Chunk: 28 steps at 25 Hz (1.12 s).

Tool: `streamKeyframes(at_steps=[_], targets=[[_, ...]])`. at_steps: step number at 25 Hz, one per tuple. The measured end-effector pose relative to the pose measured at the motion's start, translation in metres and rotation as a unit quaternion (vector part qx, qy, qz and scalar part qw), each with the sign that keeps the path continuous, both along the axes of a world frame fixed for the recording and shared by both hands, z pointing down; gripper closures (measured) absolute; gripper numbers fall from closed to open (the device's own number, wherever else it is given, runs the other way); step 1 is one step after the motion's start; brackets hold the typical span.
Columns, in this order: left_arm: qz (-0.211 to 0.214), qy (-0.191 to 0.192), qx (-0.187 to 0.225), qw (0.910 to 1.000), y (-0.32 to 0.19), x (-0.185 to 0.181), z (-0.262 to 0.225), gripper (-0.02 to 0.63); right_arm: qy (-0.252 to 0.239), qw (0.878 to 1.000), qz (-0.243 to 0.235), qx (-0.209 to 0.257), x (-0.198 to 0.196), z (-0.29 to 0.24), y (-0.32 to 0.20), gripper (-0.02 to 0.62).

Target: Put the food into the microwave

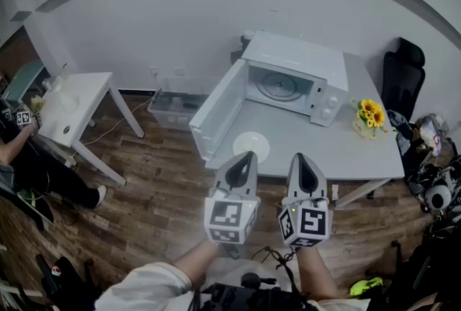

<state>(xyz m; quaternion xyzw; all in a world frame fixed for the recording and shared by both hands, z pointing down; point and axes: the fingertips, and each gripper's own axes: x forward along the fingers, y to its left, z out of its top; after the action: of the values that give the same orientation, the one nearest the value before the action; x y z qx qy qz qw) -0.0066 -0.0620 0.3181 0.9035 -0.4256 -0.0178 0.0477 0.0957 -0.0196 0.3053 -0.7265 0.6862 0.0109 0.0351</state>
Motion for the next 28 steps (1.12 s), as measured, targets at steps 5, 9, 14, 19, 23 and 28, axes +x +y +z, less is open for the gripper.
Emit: streamKeyframes(at_steps=[5,9,14,19,23,28], targets=[[0.005,0.001,0.003,1.0,-0.035,0.016,-0.005,0.597,0.008,1.0,0.004,0.012,0.014,-0.008,-0.032,0.578],[0.01,0.003,0.006,0.9999,-0.065,0.031,-0.007,0.597,0.012,1.0,0.014,0.003,0.028,-0.007,-0.062,0.578],[0.013,0.002,0.001,0.9999,-0.094,0.048,-0.002,0.597,0.008,1.0,0.019,-0.005,0.042,-0.003,-0.091,0.578],[0.002,0.0,-0.01,0.9999,-0.116,0.061,0.004,0.597,0.011,1.0,0.007,-0.008,0.056,-0.001,-0.112,0.578],[-0.015,-0.01,-0.021,0.9996,-0.124,0.072,0.011,0.597,0.009,1.0,-0.012,-0.017,0.066,0.006,-0.125,0.578],[-0.036,-0.026,-0.026,0.9987,-0.129,0.083,0.016,0.597,0.006,0.999,-0.041,-0.031,0.077,0.013,-0.14,0.578]])
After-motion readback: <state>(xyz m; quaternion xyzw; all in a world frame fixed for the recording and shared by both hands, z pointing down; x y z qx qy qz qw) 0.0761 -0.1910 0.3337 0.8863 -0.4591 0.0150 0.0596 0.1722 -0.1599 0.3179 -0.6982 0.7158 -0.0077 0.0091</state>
